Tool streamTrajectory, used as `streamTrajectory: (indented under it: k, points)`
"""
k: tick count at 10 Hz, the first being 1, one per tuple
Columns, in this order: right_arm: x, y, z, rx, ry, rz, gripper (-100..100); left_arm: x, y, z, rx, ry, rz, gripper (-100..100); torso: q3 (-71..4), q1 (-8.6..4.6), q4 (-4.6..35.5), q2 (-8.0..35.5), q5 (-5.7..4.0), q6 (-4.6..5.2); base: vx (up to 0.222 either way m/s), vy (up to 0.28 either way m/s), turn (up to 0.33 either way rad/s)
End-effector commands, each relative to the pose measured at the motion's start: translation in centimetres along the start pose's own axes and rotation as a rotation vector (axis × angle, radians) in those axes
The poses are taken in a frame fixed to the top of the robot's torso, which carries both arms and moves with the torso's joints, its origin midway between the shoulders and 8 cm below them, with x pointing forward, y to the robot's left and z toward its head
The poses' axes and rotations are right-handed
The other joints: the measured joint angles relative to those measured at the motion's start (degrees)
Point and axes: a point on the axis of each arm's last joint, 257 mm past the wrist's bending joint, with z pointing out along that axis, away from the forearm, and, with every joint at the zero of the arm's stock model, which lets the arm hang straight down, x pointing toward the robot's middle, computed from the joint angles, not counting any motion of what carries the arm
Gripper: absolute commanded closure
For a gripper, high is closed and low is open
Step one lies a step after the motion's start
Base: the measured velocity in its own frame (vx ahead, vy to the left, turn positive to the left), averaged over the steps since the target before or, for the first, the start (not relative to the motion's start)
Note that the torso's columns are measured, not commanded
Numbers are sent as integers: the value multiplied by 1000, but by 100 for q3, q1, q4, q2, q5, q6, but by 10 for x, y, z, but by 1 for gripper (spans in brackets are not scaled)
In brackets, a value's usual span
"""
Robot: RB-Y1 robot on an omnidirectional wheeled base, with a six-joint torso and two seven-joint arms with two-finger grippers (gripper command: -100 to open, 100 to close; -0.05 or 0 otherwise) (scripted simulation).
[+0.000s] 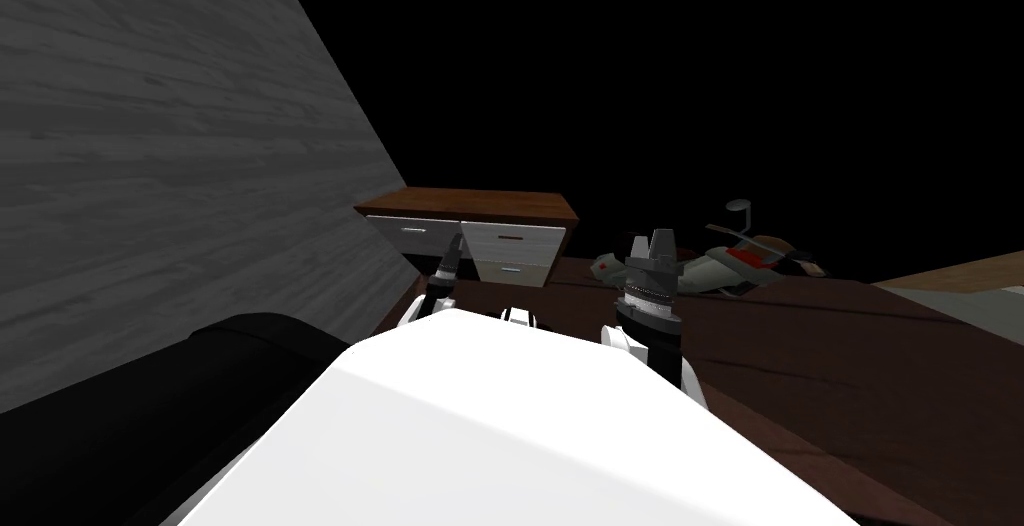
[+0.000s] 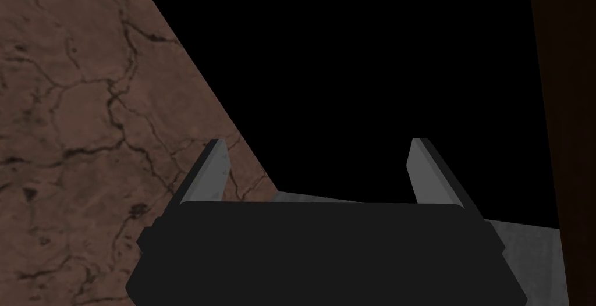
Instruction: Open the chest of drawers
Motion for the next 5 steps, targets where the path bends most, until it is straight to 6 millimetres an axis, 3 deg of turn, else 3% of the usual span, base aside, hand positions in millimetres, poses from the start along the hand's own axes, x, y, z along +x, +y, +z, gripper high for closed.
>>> streamTrajectory:
  k: [1,5]
  points:
    - [0,0,0,0,0,0,0,6,22,-6,-44,11,5,-100,-1,5,-1,-1,1,-1,77,-15,-9]
    - [0,0,0,0,0,0,0,17,49,-14,-101,20,6,-100,1,-1,0,2,0,0,67,-22,-10]
